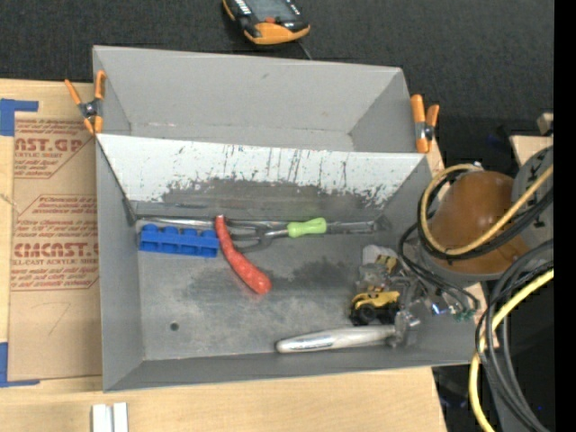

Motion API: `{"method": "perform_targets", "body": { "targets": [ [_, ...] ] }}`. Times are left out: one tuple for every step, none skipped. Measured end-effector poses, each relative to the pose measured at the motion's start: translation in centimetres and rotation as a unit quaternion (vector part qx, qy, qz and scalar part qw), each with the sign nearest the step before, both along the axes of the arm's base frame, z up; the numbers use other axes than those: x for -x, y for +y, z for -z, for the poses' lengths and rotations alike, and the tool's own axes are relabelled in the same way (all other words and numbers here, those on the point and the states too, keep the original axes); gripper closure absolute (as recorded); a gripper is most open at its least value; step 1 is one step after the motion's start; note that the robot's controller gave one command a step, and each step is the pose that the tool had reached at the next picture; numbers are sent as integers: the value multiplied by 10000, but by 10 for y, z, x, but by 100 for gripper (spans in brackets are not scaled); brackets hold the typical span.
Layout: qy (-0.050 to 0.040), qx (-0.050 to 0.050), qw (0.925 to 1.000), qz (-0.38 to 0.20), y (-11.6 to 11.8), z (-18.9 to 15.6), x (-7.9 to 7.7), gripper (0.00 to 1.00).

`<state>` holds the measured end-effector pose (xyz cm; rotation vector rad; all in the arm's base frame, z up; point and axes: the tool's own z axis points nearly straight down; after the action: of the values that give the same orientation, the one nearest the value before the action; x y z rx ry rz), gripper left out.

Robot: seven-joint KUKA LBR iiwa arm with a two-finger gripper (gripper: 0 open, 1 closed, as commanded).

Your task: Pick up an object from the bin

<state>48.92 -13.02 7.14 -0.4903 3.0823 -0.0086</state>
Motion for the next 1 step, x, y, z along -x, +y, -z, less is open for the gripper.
{"method": "perform_targets", "body": {
  "targets": [
    [103,-32,9992,379,-2,2,4,100]
  ]
}}
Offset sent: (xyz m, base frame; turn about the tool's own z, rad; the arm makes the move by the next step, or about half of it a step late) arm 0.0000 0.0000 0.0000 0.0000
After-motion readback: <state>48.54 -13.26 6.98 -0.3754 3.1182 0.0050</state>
